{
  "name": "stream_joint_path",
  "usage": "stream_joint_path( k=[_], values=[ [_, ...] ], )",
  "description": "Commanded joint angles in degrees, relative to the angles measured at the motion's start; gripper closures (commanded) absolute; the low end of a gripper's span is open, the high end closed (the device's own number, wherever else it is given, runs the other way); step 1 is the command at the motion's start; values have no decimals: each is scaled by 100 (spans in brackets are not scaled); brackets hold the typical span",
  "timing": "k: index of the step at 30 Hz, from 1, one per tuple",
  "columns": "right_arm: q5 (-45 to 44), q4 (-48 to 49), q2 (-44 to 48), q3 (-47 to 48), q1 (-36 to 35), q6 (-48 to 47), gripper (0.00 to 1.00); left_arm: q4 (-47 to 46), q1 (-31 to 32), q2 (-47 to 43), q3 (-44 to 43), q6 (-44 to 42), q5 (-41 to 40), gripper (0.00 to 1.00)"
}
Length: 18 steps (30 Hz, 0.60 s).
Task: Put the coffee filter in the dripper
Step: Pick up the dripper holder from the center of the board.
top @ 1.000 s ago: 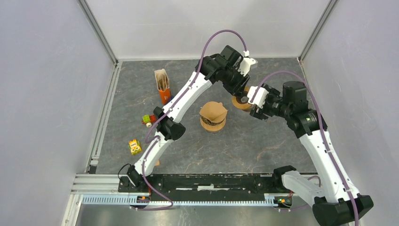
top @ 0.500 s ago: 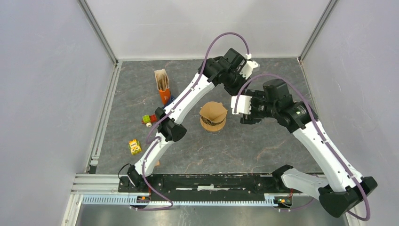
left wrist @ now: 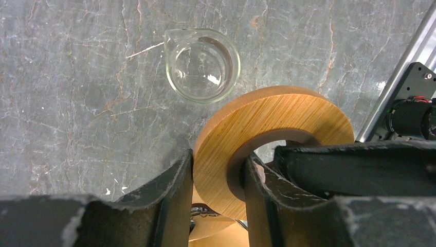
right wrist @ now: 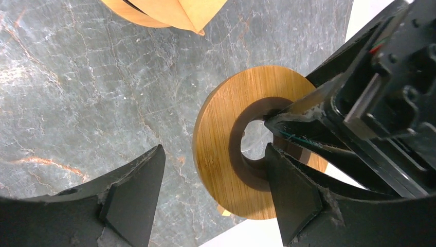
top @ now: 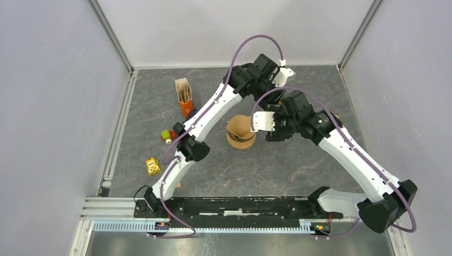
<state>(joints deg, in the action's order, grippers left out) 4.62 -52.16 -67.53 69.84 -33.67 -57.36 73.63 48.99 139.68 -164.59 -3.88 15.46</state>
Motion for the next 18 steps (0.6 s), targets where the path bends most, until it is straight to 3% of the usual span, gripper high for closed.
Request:
stream_joint_path(
  k=[1, 9, 15, 18],
  values=[
    [-324, -21, -102, 109, -52, -66, 23, -103, 91, -484, -4, -87, -43, 85],
    [-427, -154, -295, 187, -208, -26, 33, -98, 131, -543, -3, -127, -99, 85],
    [-567, -237, -379, 284, -245, 6, 50, -103, 154, -540, -29, -191, -240, 85],
    [-578, -228, -388, 286, -240, 42, 63, -103, 148, -529, -38, -206, -263, 84]
  ],
)
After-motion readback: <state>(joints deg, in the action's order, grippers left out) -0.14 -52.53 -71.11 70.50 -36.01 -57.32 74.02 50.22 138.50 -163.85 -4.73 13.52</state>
